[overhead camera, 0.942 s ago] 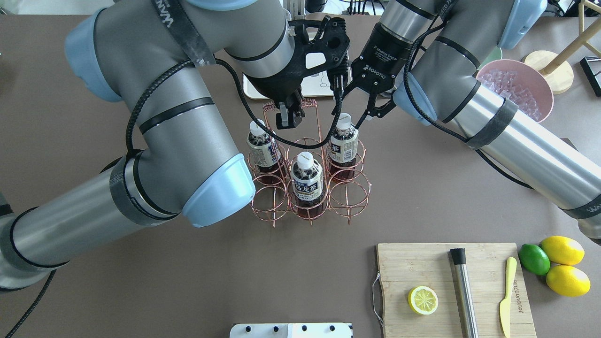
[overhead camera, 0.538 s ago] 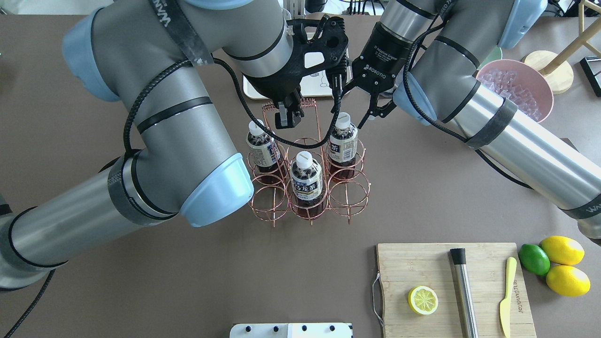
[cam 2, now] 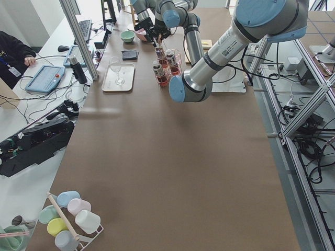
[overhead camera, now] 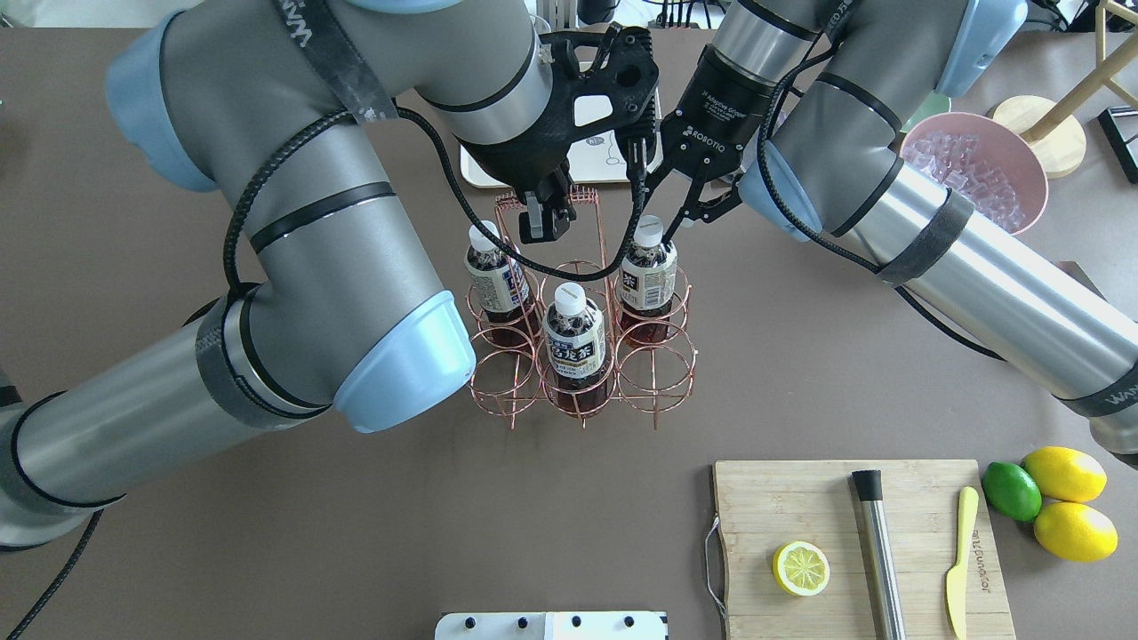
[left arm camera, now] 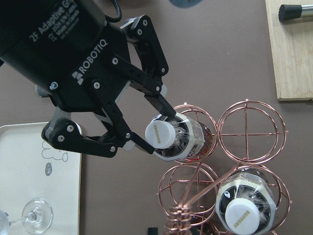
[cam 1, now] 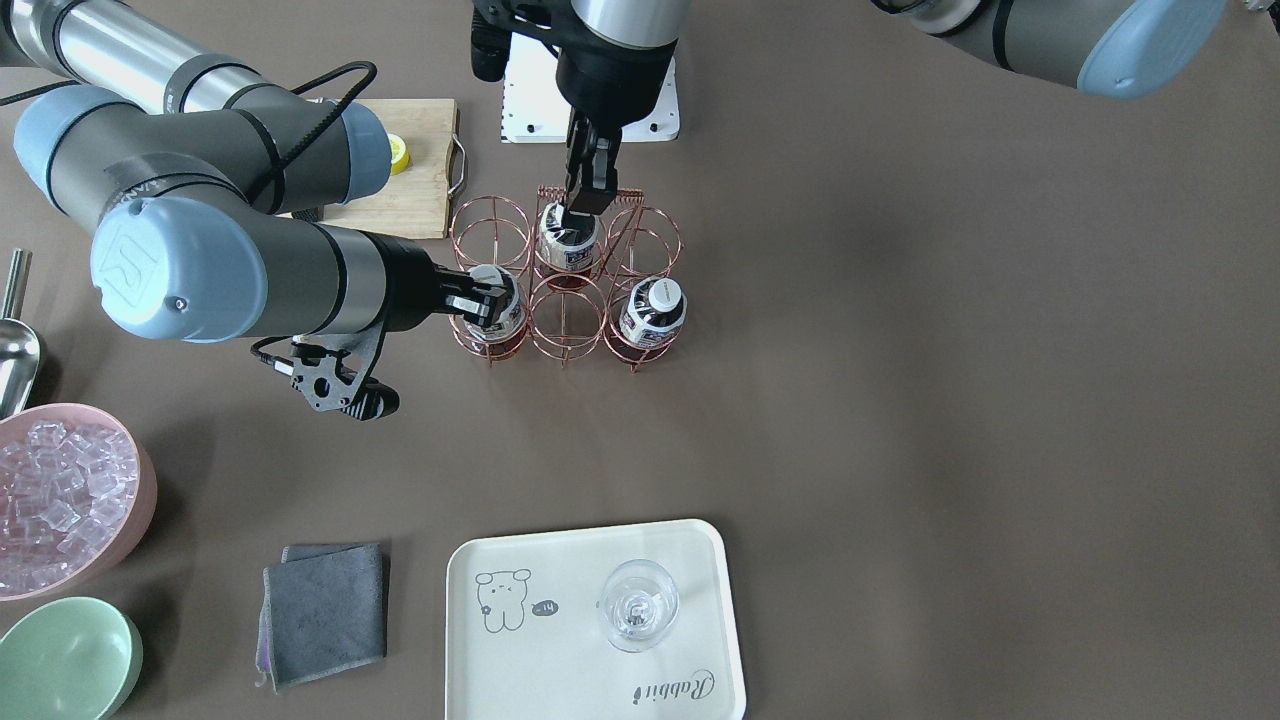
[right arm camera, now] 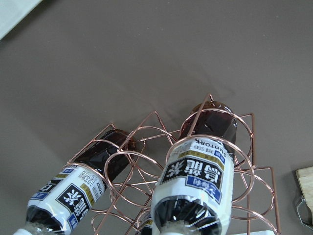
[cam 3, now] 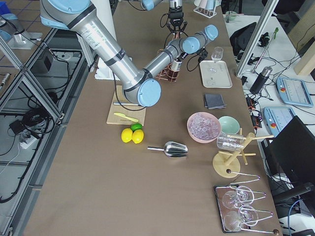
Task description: Take tea from basket to plate
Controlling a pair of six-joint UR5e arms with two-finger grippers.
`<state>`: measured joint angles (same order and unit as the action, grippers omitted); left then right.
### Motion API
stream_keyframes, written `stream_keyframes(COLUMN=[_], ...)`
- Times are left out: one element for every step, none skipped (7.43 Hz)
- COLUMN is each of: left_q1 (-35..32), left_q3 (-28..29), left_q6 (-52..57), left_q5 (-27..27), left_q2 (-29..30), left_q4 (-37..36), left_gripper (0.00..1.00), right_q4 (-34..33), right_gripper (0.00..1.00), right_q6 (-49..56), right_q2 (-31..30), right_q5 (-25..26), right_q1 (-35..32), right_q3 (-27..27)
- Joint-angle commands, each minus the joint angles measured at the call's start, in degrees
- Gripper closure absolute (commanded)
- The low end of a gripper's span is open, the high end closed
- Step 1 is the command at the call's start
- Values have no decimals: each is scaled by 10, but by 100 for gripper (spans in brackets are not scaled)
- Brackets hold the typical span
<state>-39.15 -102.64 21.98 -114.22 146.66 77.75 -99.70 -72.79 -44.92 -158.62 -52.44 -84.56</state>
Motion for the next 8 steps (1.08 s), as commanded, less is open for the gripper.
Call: stream_keyframes(left_q1=[0,0,0,0,0,1,-1,-3], left_q3=[2,2,2,2,2,1,0,-4], left_q6=[0,0,0,0,0,-1,-1,-1], left_q5=[0,0,1,1,1,1,1,0], left_q2=[-1,-1,-1,-3,-8,-8,-8,-8], left_q4=[0,0,0,1,3,2,3,2], left_gripper=[100,100,100,100,100,100,100,100], right_q4=[6,3,0,0,0,0,0,3], right_gripper=[100,100,100,100,100,100,100,100], right_q6=[-4,-6,-32,-67,-88,-89,-89,-88], right_q2=[0,0,-6,-7,-4,-1,11,42], right_q5=[-11,-40,-71,-95,-116,-133,-136,-135], right_q1=[-10,-29,-55,-78,-95,-114,-132,-149], right_q3=[-4,-14,-42,-67,-81,-74,-59,-15])
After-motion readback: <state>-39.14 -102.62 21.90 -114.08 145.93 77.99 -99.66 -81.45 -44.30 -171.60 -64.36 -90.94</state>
